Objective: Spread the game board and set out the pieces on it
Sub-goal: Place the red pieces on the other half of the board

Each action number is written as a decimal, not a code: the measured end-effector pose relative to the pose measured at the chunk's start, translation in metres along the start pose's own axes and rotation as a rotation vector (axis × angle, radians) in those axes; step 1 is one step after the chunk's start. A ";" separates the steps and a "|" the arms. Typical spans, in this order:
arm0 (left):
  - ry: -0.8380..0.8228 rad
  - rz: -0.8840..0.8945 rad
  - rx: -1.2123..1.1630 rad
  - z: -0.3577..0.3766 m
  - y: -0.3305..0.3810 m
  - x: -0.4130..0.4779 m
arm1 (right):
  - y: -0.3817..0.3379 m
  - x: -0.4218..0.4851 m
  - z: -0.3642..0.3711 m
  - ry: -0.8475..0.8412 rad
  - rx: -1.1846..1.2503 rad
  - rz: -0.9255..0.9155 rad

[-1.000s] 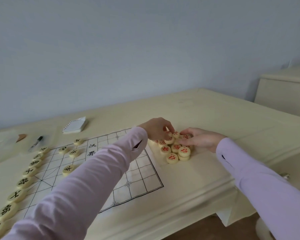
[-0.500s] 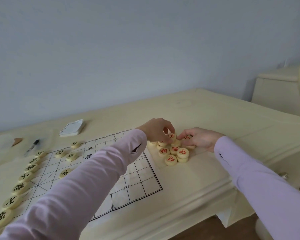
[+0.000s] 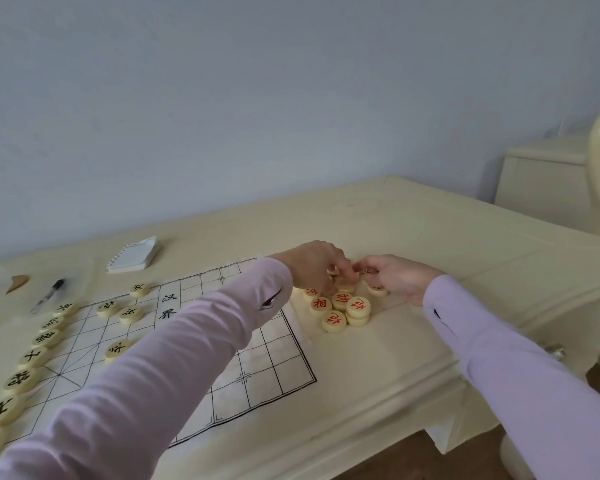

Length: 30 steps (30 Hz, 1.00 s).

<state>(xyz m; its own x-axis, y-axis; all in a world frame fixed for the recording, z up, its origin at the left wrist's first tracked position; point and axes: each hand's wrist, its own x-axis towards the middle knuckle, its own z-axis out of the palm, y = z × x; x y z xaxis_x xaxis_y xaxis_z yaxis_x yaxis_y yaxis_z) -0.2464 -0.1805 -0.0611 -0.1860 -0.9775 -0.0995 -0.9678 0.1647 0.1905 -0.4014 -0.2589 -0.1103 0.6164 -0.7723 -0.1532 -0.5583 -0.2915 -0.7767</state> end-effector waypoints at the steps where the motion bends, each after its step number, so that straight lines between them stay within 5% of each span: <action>1: -0.012 0.007 0.028 0.001 0.002 0.002 | 0.001 0.001 0.000 -0.001 0.003 -0.002; 15: 0.075 -0.011 -0.027 0.006 0.007 0.008 | 0.006 0.001 -0.001 0.008 0.207 -0.013; 24: 0.227 -0.103 -0.014 0.006 0.003 0.012 | 0.009 -0.009 0.014 0.333 0.413 -0.099; 30: 0.201 -0.247 -0.014 -0.015 -0.015 -0.005 | 0.007 -0.001 0.018 0.313 0.333 -0.089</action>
<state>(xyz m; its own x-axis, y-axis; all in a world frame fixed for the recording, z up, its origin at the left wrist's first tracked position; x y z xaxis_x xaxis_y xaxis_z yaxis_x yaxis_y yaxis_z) -0.2288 -0.1803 -0.0488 0.0933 -0.9944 0.0503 -0.9767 -0.0816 0.1984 -0.3958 -0.2505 -0.1266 0.4282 -0.9005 0.0752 -0.2704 -0.2071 -0.9402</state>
